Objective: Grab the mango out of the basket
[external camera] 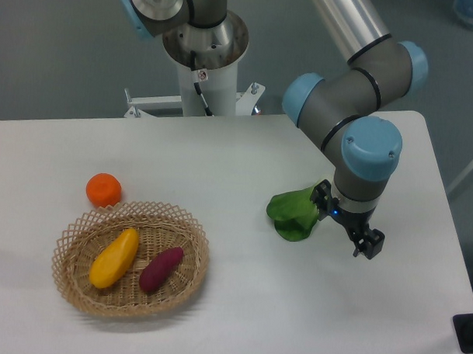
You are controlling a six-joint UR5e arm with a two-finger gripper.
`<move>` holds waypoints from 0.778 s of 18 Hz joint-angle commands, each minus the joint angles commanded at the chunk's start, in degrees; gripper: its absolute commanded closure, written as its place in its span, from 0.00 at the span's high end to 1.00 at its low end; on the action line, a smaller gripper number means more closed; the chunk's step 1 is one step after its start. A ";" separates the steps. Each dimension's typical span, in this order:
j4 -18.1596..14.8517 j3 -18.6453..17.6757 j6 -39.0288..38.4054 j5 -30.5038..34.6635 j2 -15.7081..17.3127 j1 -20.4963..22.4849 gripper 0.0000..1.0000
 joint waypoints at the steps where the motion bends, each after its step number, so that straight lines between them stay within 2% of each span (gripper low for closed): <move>1: 0.09 0.00 0.00 0.09 -0.09 -0.09 1.00; 8: 0.00 0.09 -0.17 -0.09 0.00 -0.09 1.00; 14: -0.62 -0.79 -4.13 -0.62 0.09 -0.44 1.00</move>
